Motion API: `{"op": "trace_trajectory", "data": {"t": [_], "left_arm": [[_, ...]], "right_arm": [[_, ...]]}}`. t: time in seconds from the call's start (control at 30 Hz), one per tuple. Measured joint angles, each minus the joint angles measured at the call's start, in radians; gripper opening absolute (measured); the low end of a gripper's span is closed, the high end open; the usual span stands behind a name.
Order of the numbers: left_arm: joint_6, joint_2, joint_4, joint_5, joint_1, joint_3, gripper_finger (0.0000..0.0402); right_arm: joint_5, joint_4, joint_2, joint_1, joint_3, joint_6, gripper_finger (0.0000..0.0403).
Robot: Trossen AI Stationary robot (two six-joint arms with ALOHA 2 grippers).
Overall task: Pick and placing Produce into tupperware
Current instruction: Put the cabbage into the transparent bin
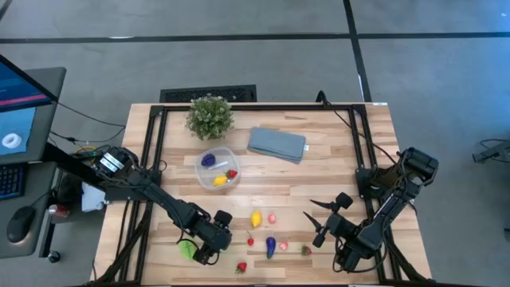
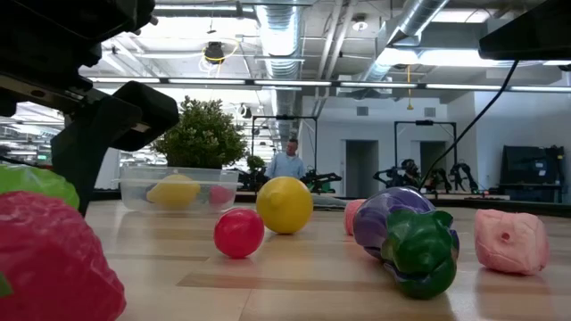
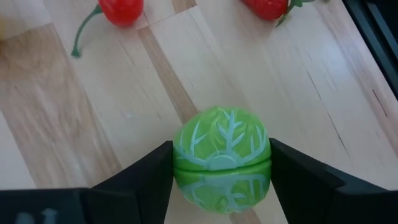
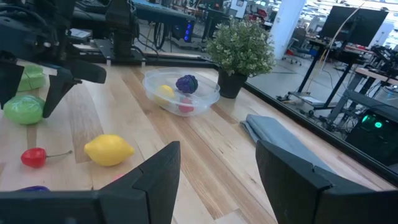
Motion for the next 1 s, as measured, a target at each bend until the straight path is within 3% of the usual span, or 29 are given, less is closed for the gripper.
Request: {"op": "trace_trajectory", "data": {"t": [0.5,1.0], "left_arm": [[0.067,-0.012,-0.005,-0.074,0.018,0.0,0.0232],[0.123,-0.251,-0.164,-0.38,0.017,0.0,0.0233]], "right_arm": [[-0.003,0.0,0.0,0.0,0.0,0.0,0.0234],[-0.008,0.001,0.0,0.003,0.0,0.0,0.0234]]}}
